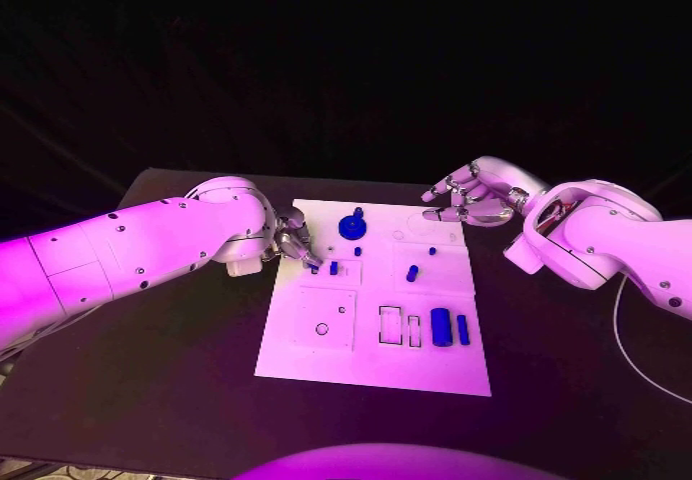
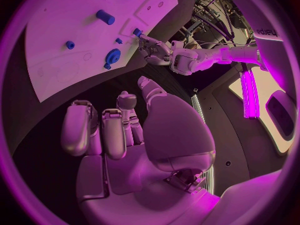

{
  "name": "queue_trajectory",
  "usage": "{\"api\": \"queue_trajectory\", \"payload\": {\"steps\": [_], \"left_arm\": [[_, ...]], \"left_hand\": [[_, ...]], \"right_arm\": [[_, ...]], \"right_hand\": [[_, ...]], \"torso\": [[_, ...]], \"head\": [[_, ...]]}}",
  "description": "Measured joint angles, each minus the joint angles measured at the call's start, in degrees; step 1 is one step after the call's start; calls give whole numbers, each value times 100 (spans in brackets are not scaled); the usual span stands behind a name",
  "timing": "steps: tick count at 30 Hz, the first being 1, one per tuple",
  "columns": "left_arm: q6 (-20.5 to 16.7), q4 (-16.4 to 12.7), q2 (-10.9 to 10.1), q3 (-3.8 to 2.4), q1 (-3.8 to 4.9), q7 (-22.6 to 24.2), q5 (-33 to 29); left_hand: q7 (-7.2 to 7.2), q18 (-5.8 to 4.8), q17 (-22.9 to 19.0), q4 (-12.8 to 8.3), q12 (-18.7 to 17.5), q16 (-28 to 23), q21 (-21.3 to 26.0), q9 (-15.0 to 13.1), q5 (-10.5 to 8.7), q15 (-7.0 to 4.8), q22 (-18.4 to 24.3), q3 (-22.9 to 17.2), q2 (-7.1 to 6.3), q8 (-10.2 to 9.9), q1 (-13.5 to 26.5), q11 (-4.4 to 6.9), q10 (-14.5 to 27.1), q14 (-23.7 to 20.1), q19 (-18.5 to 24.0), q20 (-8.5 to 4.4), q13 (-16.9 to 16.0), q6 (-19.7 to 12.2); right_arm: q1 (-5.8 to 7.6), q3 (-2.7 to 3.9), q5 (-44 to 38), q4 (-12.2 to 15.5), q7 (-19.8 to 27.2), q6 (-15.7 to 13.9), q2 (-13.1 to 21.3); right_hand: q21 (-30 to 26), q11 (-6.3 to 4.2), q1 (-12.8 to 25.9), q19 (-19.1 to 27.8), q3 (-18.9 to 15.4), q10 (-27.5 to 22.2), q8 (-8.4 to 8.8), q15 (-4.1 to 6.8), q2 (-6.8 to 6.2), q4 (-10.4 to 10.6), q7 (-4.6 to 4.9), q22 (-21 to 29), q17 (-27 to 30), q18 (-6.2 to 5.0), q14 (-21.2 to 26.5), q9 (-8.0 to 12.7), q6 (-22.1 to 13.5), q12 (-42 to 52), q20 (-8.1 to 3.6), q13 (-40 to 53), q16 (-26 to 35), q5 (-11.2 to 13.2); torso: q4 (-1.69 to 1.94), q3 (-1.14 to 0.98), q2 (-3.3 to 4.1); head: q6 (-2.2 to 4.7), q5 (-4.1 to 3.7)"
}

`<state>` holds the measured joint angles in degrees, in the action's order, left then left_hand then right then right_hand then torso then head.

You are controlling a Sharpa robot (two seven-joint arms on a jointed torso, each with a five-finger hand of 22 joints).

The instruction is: Assemble the parts on the task board

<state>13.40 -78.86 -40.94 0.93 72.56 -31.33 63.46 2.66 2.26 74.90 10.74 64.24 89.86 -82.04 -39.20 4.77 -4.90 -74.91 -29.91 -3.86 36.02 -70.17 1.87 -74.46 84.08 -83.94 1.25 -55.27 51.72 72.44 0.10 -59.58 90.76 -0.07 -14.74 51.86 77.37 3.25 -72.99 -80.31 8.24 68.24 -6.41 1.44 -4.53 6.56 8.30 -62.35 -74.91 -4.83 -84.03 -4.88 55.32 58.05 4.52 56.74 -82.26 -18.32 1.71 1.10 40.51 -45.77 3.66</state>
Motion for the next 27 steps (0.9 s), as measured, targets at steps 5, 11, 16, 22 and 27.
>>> {"api": "queue_trajectory", "payload": {"steps": [5, 11, 16, 22, 27], "left_arm": [[81, -1, -4, 0, -1, 9, 5], [149, 1, -8, -1, -2, 13, 15], [179, 7, -10, 4, -7, 14, 20], [186, 5, -9, 1, -6, 14, 28], [189, 4, -8, 1, -6, 14, 35]], "left_hand": [[0, 0, 1, 29, 32, 0, 0, -17, 118, 0, 0, -35, -2, 12, 2, 28, -29, 0, 0, 0, -15, 0], [0, 0, 5, 23, 32, 0, 0, -18, 119, 0, 0, -42, -36, 32, 36, 29, -29, 0, 0, 0, -15, 0], [-11, 0, 4, 29, 32, 0, 0, -25, 119, 0, 0, -65, -62, 39, 62, 8, -50, 0, 0, 0, -20, 12], [-19, 0, 4, 15, 32, 0, 0, -24, 119, 0, 1, -83, -70, 37, 70, 8, -50, 0, 0, 0, -24, 21], [-19, 0, 4, -1, 32, 0, 0, -24, 118, 0, 1, -99, -77, 37, 78, 8, -50, 0, 0, 0, -24, 21]], "right_arm": [[0, 0, 0, -15, -1, 0, 1], [0, 0, 0, -23, -2, 0, -1], [0, -1, 0, -24, -2, 1, -4], [0, -1, 0, -24, -2, 1, -3], [0, -1, 0, -22, -2, 2, -2]], "right_hand": [[0, 0, 0, 0, 0, 0, 0, 0, 0, 0, 0, 0, 0, 0, 0, 0, 0, 0, 0, 0, 0, 0], [0, 0, 0, 0, 0, 0, 0, 0, 0, 0, 0, 0, 0, 0, 0, 0, 0, 0, 0, 0, 0, 0], [0, 0, 0, 0, 0, 0, 0, 0, 0, 0, 0, 0, 1, 0, 0, 0, 0, 0, 0, 0, 0, 0], [0, 0, 0, 0, 0, 0, 0, 0, 0, 0, 0, 0, 1, 0, 0, 0, 0, 0, 0, 0, 0, 0], [0, 0, 0, 0, 0, 0, 0, 0, 0, 0, 0, 0, 1, 0, 0, 0, 0, 0, 0, 0, 0, 0]], "torso": [[2, 3, 0], [2, 3, 0], [2, 4, 1], [2, 5, 1], [0, 3, 1]], "head": [[-1, -1], [-7, 4], [-14, 5], [-27, 6], [-29, 4]]}}
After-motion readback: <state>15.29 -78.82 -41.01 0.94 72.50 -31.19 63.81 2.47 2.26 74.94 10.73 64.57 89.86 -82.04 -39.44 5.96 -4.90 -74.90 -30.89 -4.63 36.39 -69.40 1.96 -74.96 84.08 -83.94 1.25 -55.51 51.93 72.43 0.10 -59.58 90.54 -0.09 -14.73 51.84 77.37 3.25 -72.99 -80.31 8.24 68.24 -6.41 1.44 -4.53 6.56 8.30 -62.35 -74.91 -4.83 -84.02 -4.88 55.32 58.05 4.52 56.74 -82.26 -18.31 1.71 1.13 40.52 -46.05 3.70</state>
